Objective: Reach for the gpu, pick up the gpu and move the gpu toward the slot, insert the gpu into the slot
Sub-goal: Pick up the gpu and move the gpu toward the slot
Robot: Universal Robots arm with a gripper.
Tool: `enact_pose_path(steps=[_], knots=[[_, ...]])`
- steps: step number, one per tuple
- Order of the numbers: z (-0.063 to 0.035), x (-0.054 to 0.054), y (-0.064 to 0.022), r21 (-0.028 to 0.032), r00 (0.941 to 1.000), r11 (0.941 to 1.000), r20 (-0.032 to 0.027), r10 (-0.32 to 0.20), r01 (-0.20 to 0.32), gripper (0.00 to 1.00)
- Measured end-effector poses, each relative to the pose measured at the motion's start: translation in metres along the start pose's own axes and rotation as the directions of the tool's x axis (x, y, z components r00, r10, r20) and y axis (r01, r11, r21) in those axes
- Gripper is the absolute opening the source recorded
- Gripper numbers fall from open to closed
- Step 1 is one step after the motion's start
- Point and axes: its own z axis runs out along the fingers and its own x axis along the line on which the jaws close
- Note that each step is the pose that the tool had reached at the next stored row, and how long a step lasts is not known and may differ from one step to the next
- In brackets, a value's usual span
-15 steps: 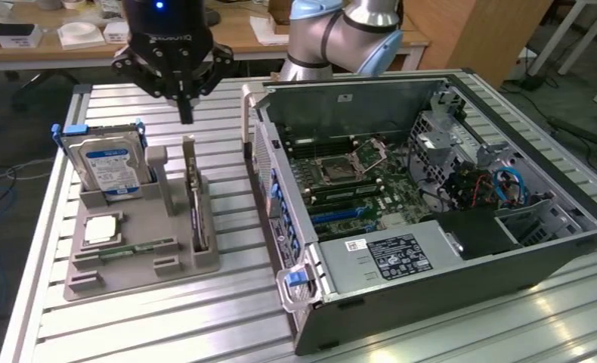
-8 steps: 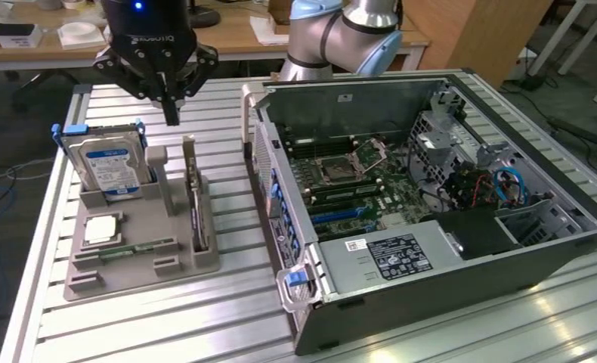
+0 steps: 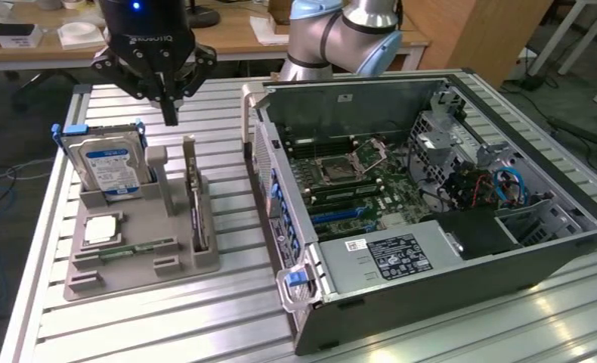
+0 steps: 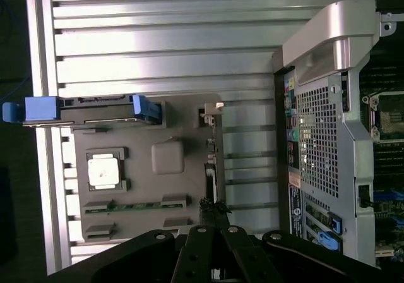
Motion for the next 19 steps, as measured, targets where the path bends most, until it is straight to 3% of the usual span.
enact_pose_path(steps=[7,9,12,13,15,17,18,19], knots=[[0.0,0.0013,-0.0001,0.0,1.0,1.0,0.0,0.0,0.0,0.11],[-0.0001,0.0017,-0.0002,0.0001,1.0,1.0,-0.0001,0.0,0.0,0.17],[0.0,0.002,-0.0002,0.0002,1.0,1.0,0.0001,0.0,0.0,0.35],[-0.0001,0.002,-0.0006,0.0008,1.0,1.0,0.0,-0.001,0.001,0.35],[-0.0002,0.003,-0.0023,0.0015,1.0,1.0,-0.0002,-0.003,0.003,0.47],[0.0002,0.0041,-0.0031,0.001,0.9999,0.9999,-0.0006,-0.015,0.015,0.47],[0.0007,0.0042,-0.0031,0.0009,0.9996,0.9996,-0.0023,-0.028,0.028,0.53],[0.0017,0.0042,-0.0032,0.0006,0.999,0.999,-0.0047,-0.044,0.044,0.53]])
